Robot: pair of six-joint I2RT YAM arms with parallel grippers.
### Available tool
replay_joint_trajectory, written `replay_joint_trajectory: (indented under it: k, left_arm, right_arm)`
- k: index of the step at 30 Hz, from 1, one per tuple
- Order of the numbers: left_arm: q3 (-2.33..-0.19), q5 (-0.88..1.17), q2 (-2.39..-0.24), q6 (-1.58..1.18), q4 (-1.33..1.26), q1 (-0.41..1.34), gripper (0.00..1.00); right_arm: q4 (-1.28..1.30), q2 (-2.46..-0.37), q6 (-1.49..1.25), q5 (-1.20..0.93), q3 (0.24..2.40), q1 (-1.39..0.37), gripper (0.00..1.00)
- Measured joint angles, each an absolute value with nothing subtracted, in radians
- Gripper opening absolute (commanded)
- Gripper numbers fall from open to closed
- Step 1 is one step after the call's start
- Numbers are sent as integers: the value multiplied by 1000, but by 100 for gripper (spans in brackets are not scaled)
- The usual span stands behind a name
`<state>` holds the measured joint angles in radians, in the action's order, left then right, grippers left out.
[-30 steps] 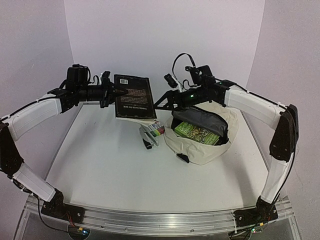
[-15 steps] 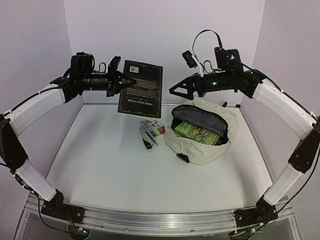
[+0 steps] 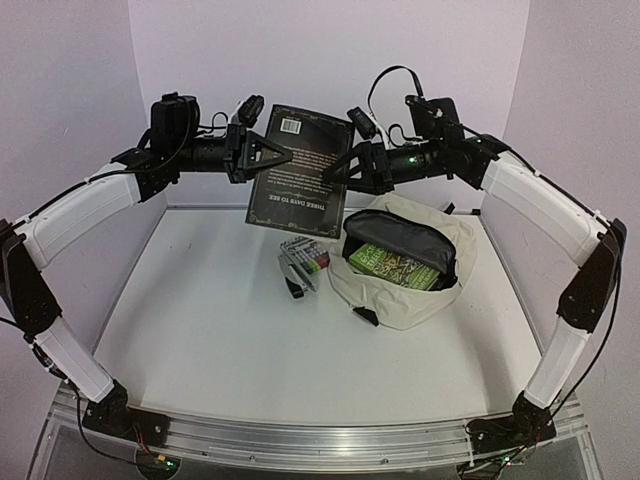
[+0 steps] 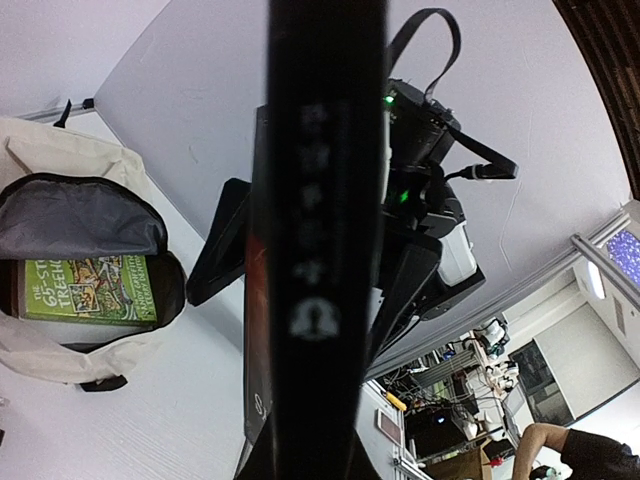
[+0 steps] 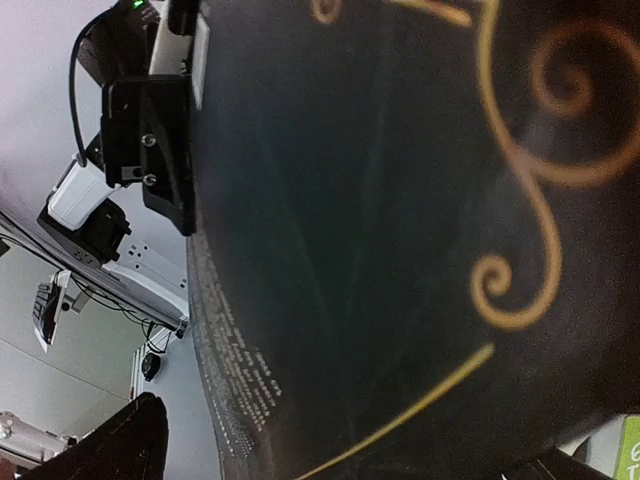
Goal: Pack the student bag
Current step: Pick up the book from the center of the board.
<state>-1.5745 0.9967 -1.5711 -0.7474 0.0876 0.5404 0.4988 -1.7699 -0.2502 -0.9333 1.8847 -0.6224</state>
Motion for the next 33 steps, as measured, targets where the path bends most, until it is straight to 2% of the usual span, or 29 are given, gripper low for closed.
replay_joint_trajectory:
  k: [1, 4, 8, 11, 13, 16, 18, 23, 28, 33]
  left_arm:
    - [-1575, 1001, -1572, -757, 75, 540, 0]
    - [-1575, 1013, -1572, -787, 25, 540, 0]
    - [-1574, 1021, -1572, -823, -30, 537, 1]
    - [-1574, 1016, -1572, -838, -58, 530, 5]
    - [-1573, 1004, -1572, -839, -68, 524, 10]
    - [-1571, 995, -1572, -843, -79, 524, 35]
    - [-1571, 987, -1572, -840, -77, 525, 63]
    - [-1581, 945, -1577, -845, 7, 530, 97]
    - [-1575, 890, -1575, -877, 115, 470, 100]
    - [-1533, 828, -1560, -916, 261, 360, 100]
  right_arm:
    - [498, -1773, -256, -933, 1885, -622, 87]
    - [488, -1775, -277, -944, 1885, -622, 56]
    - [438, -1775, -343, -986, 1885, -621, 29]
    - [379, -1774, -413, -1022, 1886, -611, 1]
    - [345, -1771, -450, -1044, 1887, -607, 0]
    - [332, -1757, -479, -1053, 1887, -609, 0]
    - [329, -1747, -477, -1044, 1886, -612, 0]
    - [358, -1675, -345, -913, 1843, -614, 0]
    - [437, -1579, -8, -669, 1789, -614, 0]
    - [392, -1454, 432, -366, 1588, -628, 0]
